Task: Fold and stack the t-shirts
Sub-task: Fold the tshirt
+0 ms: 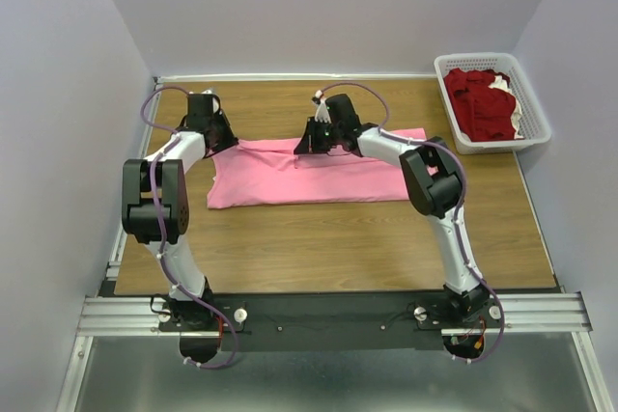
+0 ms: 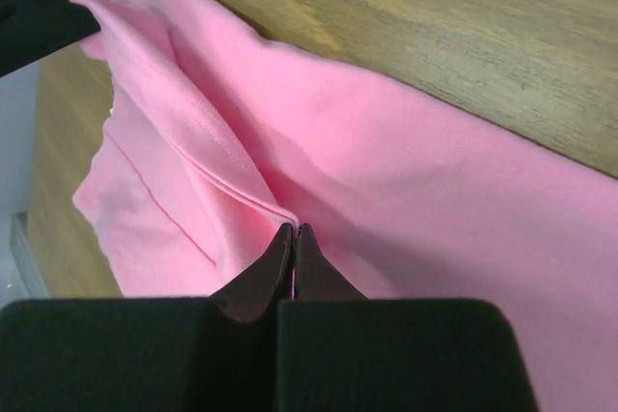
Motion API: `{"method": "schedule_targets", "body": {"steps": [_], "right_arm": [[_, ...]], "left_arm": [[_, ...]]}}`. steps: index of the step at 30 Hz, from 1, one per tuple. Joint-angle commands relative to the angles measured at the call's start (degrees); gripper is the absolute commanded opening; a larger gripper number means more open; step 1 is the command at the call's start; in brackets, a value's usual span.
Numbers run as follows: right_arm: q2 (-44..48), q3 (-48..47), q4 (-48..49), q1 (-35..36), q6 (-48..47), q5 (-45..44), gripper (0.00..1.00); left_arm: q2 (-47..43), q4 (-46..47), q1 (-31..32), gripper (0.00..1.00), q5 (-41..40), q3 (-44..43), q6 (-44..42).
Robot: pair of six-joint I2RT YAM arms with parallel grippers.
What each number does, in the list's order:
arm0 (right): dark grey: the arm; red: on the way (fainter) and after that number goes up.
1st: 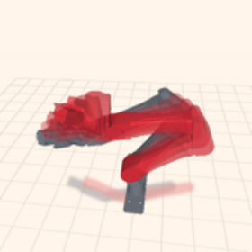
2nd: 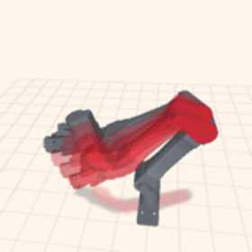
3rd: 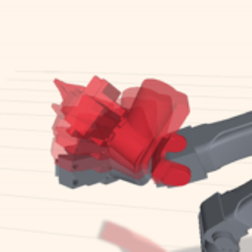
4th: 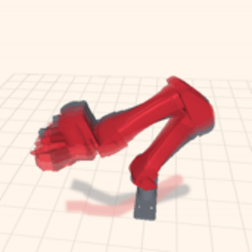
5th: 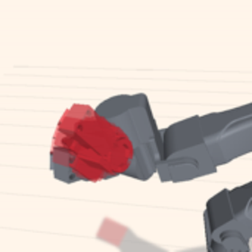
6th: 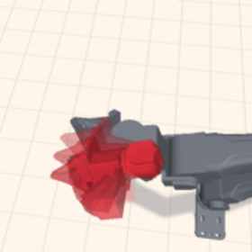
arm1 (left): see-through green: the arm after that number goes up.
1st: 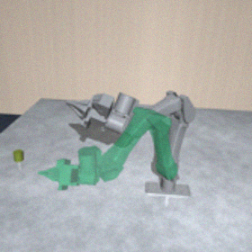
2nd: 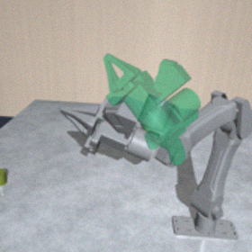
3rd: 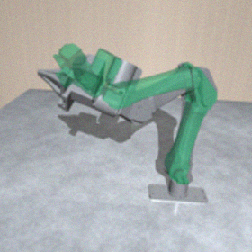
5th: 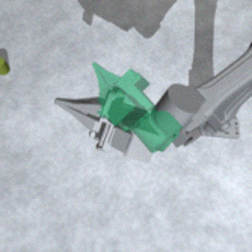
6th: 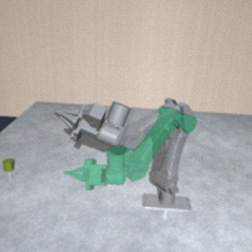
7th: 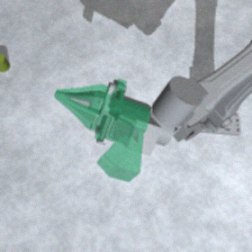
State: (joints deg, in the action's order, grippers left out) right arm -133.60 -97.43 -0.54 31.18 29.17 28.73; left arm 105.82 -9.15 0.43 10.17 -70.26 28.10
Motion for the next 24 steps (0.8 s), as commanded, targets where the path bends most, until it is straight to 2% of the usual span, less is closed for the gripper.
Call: {"method": "schedule_targets", "body": {"steps": [1,13,24], "right_arm": [[5.2,-0.1,-2.6,0.5,-3.9,-7.9,0.01],[7.9,-2.3,-5.4,3.6,-12.2,-11.0,0.01],[9.4,2.0,-7.4,7.9,-20.5,-15.8,0.01]], "left_arm": [[-2.5,-0.6,-1.2,0.00,1.8,0.7,-1.4],[-3.8,-0.8,-1.3,0.00,2.5,0.6,-1.7],[-5.4,-1.0,-1.5,0.00,1.3,4.1,-2.4]]}}
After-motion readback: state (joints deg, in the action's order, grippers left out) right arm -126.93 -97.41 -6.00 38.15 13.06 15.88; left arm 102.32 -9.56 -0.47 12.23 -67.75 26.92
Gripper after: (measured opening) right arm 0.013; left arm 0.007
